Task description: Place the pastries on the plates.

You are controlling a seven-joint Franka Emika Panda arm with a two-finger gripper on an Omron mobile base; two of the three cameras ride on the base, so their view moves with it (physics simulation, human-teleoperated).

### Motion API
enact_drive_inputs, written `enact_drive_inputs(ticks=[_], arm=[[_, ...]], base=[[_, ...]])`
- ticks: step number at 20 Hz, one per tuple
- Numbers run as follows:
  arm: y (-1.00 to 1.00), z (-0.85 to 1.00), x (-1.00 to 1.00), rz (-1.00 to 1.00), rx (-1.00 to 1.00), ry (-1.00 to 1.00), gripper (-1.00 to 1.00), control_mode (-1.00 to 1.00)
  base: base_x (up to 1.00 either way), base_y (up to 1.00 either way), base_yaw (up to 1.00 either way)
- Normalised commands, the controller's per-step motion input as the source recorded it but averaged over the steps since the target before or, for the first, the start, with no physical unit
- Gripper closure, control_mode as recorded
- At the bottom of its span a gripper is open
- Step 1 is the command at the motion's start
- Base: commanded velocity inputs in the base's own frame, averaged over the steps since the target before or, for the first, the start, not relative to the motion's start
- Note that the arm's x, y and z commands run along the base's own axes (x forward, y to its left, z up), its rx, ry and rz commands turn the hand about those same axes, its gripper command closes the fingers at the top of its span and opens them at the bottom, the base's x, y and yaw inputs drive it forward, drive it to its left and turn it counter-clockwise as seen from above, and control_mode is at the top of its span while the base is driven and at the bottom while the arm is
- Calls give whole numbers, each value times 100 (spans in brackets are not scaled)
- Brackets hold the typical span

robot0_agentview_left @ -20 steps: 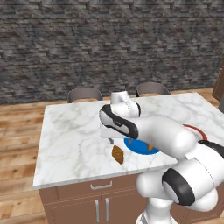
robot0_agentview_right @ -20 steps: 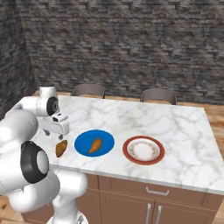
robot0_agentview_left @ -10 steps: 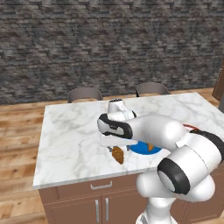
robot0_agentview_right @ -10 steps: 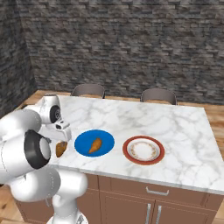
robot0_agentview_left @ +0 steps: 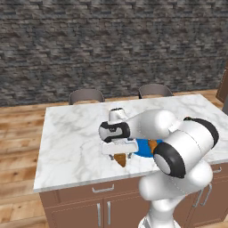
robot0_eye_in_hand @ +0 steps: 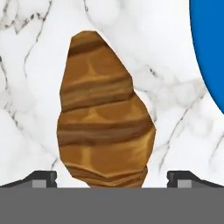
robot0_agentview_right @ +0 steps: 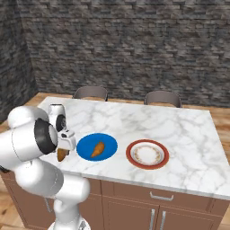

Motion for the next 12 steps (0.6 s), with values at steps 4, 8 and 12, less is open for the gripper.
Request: enact_drive_inputs(ticks=[4,8,12], arm=[[5,-21,24,3,0,0,-100,-100],[12,-34,36,2,0,2,-100,-100],[14,-45,28,2,0,5,100,-100]], base=[[0,0,0],[0,0,0],[0,0,0]])
